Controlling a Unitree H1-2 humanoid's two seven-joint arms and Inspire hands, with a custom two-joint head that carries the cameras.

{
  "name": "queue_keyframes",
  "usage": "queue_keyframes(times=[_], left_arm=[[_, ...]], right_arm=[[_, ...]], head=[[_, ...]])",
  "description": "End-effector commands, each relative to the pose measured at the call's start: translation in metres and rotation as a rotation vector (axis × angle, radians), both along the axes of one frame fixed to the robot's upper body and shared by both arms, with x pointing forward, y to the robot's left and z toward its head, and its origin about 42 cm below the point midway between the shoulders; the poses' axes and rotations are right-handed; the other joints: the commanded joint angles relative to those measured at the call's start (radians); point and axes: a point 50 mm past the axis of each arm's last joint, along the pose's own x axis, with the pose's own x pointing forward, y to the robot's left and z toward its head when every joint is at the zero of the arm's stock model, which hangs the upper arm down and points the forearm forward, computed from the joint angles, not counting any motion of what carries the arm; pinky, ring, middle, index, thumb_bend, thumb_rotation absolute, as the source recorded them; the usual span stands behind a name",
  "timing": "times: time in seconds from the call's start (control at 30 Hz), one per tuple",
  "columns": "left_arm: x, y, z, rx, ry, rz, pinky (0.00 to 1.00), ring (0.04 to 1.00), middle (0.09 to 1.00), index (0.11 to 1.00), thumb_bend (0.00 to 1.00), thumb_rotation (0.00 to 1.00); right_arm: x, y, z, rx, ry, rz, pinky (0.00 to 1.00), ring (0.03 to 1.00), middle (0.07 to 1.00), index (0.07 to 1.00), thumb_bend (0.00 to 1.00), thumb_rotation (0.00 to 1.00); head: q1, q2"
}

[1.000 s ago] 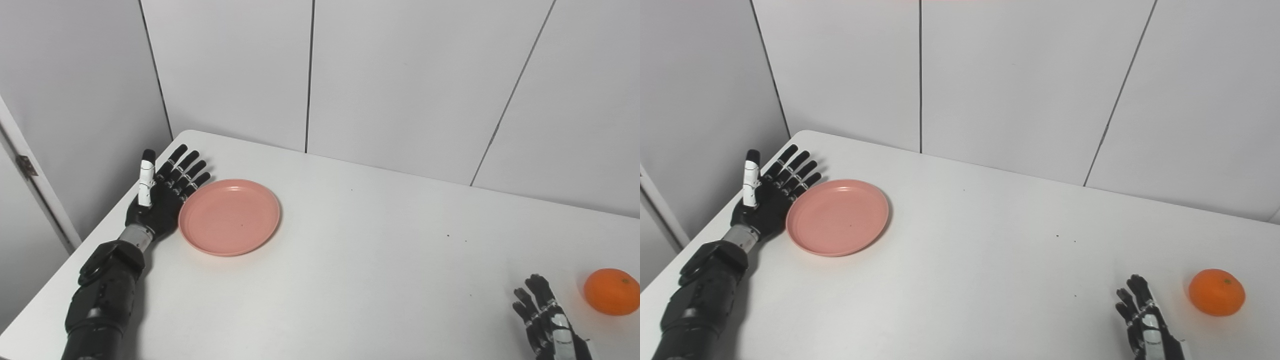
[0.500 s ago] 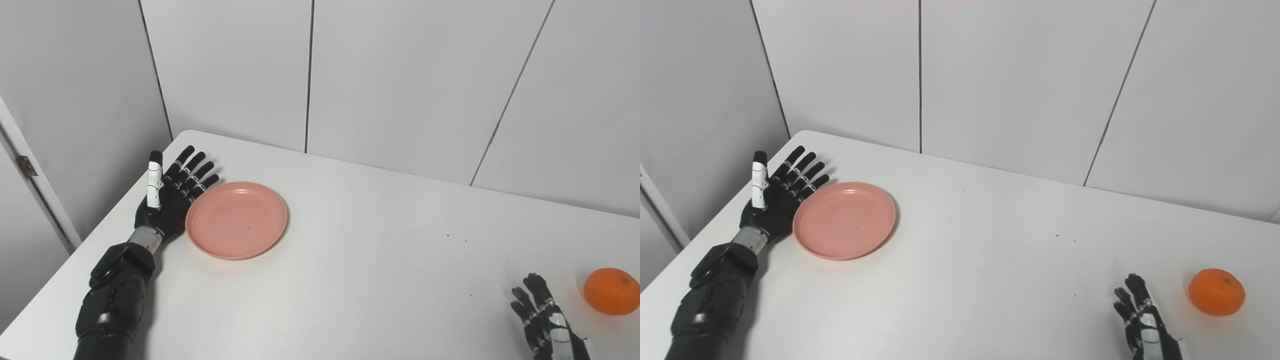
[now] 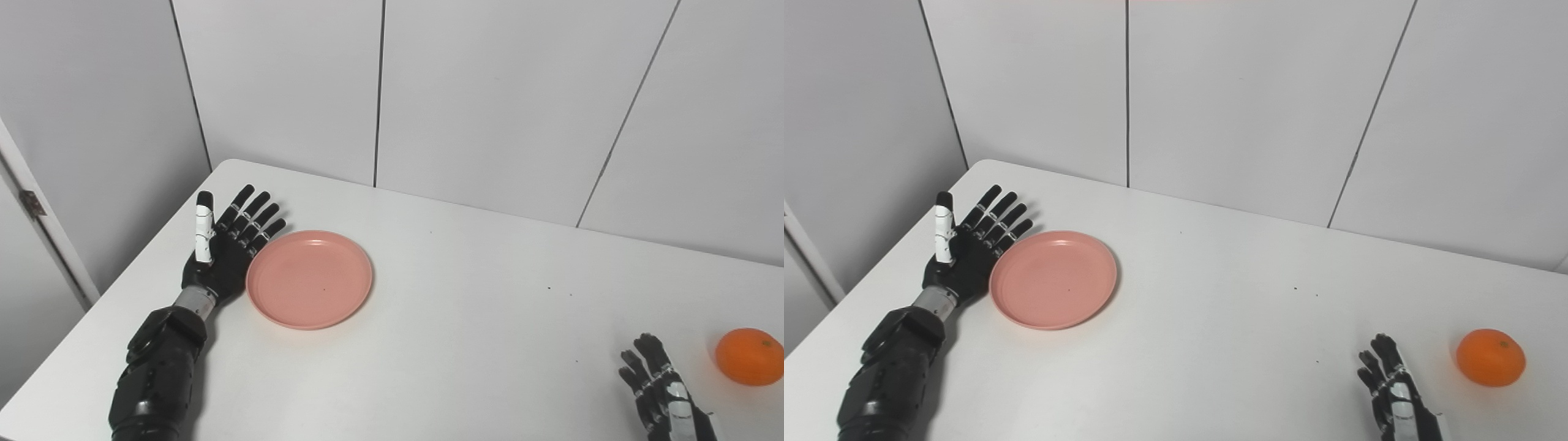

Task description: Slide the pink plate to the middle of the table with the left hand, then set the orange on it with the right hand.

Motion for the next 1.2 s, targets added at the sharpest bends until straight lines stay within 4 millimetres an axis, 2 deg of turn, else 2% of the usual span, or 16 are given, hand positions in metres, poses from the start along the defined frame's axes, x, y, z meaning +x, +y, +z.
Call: queue_keyframes(times=[0.0, 0.2, 0.37, 0.5, 0.73, 0.8, 1.17], left_arm=[[-0.005, -0.011, -0.006, -0.005, 0.053, -0.017, 0.79, 0.872, 0.863, 0.912, 0.88, 0.73], [-0.012, -0.023, -0.001, -0.002, 0.06, -0.013, 0.8, 0.872, 0.866, 0.891, 0.89, 0.73], [-0.018, -0.036, 0.007, -0.021, 0.063, -0.012, 0.9, 0.888, 0.867, 0.893, 0.89, 0.7], [-0.022, -0.046, 0.012, -0.012, 0.067, -0.006, 0.92, 0.892, 0.873, 0.895, 0.89, 0.71], [-0.028, -0.058, 0.017, -0.041, 0.073, -0.02, 0.99, 0.9, 0.887, 0.905, 0.85, 0.74], [-0.029, -0.058, 0.016, -0.044, 0.075, -0.025, 1.0, 0.911, 0.911, 0.911, 0.83, 0.75], [-0.029, -0.05, 0.01, -0.073, 0.078, -0.042, 1.0, 0.92, 0.895, 0.912, 0.86, 0.71]], right_arm=[[-0.023, 0.017, -0.036, 0.065, 0.13, 0.002, 0.95, 0.934, 0.959, 0.928, 0.79, 0.91], [-0.023, 0.017, -0.035, 0.071, 0.131, 0.002, 0.94, 0.927, 0.952, 0.92, 0.79, 0.91], [-0.023, 0.018, -0.033, 0.075, 0.13, 0.004, 0.94, 0.932, 0.955, 0.923, 0.8, 0.9], [-0.023, 0.019, -0.032, 0.073, 0.131, 0.004, 0.95, 0.932, 0.954, 0.922, 0.8, 0.9], [-0.022, 0.025, -0.029, 0.053, 0.131, 0.0, 0.93, 0.925, 0.944, 0.913, 0.81, 0.9], [-0.022, 0.028, -0.028, 0.048, 0.128, -0.001, 0.91, 0.918, 0.938, 0.91, 0.82, 0.91], [-0.021, 0.048, -0.02, 0.053, 0.127, -0.01, 0.89, 0.888, 0.916, 0.897, 0.83, 0.89]], head=[[0.001, 0.0], [-0.001, 0.008], [-0.004, 0.013], [-0.01, 0.018], [-0.071, 0.043], [-0.095, 0.05], [-0.196, 0.09]])
